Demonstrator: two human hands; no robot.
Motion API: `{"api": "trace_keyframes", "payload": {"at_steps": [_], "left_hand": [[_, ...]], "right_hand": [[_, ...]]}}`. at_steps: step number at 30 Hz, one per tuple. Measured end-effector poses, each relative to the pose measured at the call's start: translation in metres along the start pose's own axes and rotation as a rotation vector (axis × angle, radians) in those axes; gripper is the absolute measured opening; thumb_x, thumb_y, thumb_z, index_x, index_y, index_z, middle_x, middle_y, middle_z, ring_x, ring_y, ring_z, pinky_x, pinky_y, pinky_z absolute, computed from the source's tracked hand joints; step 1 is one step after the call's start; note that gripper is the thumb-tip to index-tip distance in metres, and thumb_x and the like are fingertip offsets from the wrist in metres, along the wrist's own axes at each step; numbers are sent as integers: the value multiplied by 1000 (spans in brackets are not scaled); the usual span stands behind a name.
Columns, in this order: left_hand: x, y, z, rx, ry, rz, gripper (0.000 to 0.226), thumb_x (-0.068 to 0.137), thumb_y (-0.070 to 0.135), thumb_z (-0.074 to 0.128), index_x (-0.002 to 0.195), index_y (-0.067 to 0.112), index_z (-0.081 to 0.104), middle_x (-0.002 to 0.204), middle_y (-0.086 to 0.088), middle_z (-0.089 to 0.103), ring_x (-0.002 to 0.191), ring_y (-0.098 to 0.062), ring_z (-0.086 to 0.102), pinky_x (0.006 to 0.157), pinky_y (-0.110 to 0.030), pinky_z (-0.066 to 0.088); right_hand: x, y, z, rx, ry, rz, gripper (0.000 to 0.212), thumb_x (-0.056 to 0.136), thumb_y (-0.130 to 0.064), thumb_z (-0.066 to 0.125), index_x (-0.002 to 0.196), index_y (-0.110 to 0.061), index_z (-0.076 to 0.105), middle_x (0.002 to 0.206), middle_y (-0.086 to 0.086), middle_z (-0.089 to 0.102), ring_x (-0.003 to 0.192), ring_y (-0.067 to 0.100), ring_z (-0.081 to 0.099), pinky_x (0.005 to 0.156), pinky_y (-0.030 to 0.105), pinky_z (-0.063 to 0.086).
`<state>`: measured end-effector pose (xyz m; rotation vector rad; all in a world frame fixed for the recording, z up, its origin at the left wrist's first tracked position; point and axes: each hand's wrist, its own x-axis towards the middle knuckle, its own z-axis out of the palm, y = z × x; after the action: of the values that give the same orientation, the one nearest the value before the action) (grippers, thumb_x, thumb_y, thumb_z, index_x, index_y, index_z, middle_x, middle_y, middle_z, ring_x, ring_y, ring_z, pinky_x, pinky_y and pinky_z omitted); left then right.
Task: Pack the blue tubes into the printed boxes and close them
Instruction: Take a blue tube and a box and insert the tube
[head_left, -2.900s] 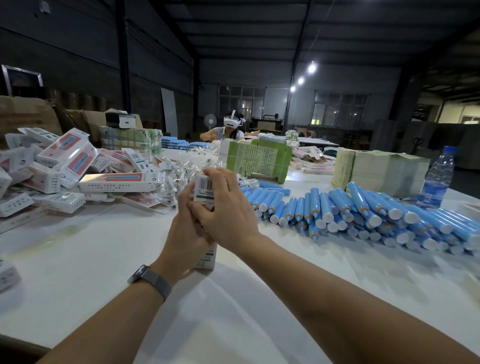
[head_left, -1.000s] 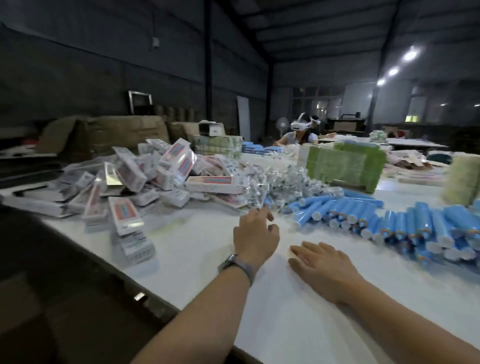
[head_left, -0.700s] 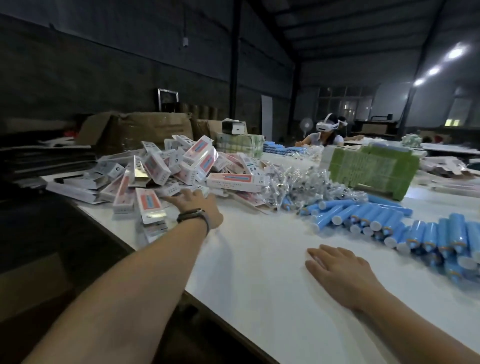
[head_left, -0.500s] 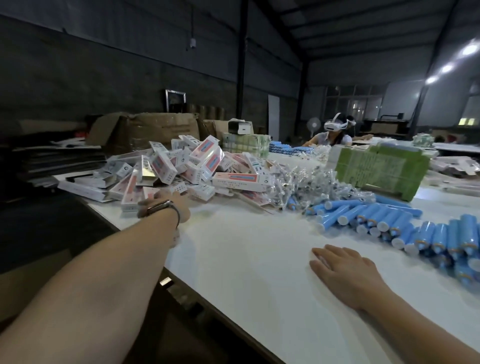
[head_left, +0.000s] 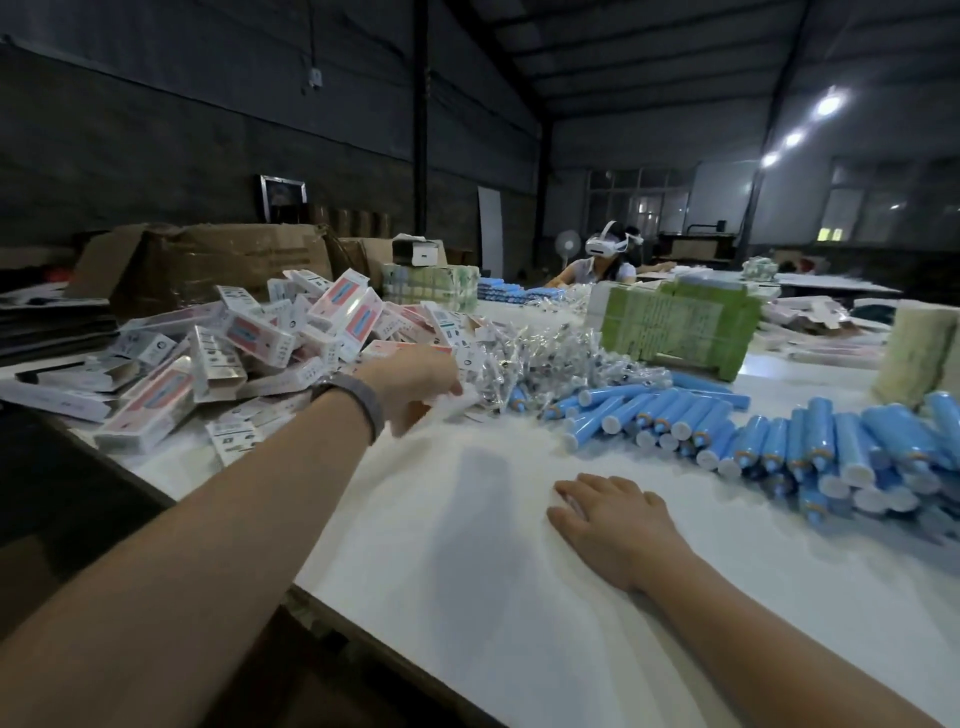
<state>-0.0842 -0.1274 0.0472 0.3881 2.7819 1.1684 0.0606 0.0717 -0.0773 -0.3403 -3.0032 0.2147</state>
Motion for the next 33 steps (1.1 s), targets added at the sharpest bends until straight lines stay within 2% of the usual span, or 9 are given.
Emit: {"api": "trace_keyframes", "payload": {"at_steps": [5, 9, 14, 17, 19, 22, 25, 29, 33], "left_hand": [[-28, 24, 60, -709, -339, -78, 31, 83, 18, 55, 112, 6, 60, 109, -14, 61, 77, -29, 62, 66, -35, 56], [-29, 11, 94, -956, -616, 41, 40, 82, 34, 59, 114, 15, 75, 113, -6, 68, 99, -29, 63, 79, -42, 60], [-19, -17, 131, -769, -254, 311, 71, 79, -15, 38, 110, 39, 72, 133, -17, 57, 106, -31, 60, 77, -42, 54], [-25, -27, 146, -345, 12, 679, 74, 75, -3, 64, 122, 53, 51, 134, 0, 44, 124, -22, 49, 105, -43, 46], [-28, -26, 151, -238, 182, 807, 65, 69, 15, 76, 123, 41, 51, 129, 1, 47, 123, -21, 49, 109, -42, 40], [-28, -19, 150, -440, 256, 751, 46, 73, 20, 86, 110, 22, 58, 109, 1, 62, 106, -17, 60, 94, -33, 47], [-30, -18, 143, -569, 275, 648, 32, 83, 32, 78, 102, 34, 53, 104, 10, 66, 99, 5, 60, 84, -8, 42], [-32, -19, 139, -742, 289, 581, 13, 96, 32, 65, 101, 36, 53, 101, 8, 69, 96, -7, 67, 79, -23, 53], [-38, -13, 143, -857, 297, 585, 17, 91, 47, 55, 104, 37, 53, 96, 11, 63, 83, 10, 61, 70, -9, 47]], "right_hand": [[-3, -1, -2, 107, 81, 16, 86, 91, -66, 33, 156, -29, -8, 143, 4, 51, 131, 27, 43, 106, 45, 34], [-7, 2, -1, 268, 225, -1, 88, 89, -64, 44, 156, -32, -4, 133, 2, 60, 120, 30, 52, 99, 42, 41], [-3, 4, -1, 232, 237, -27, 73, 97, -62, 32, 154, -40, -9, 146, 3, 46, 124, 30, 48, 98, 44, 40], [-3, 7, -2, 304, 250, -78, 72, 97, -58, 36, 154, -44, -4, 146, 0, 46, 124, 29, 47, 97, 46, 42], [-5, 7, -3, 382, 267, -103, 70, 94, -61, 36, 153, -48, 2, 144, -2, 48, 125, 27, 48, 97, 46, 43], [-9, 5, -4, 464, 282, -114, 69, 85, -70, 32, 149, -52, 15, 136, -9, 53, 123, 21, 50, 97, 45, 43], [-9, 7, -3, 434, 246, -77, 82, 92, -62, 48, 155, -42, 0, 144, -5, 45, 127, 21, 44, 102, 39, 38], [-9, 7, -4, 446, 256, 2, 81, 93, -50, 54, 157, -30, 9, 149, 0, 41, 131, 22, 40, 105, 36, 36], [-6, 8, 0, 320, 191, 32, 61, 96, -43, 52, 150, -21, 35, 155, -1, 29, 137, 21, 31, 114, 34, 28]]}}
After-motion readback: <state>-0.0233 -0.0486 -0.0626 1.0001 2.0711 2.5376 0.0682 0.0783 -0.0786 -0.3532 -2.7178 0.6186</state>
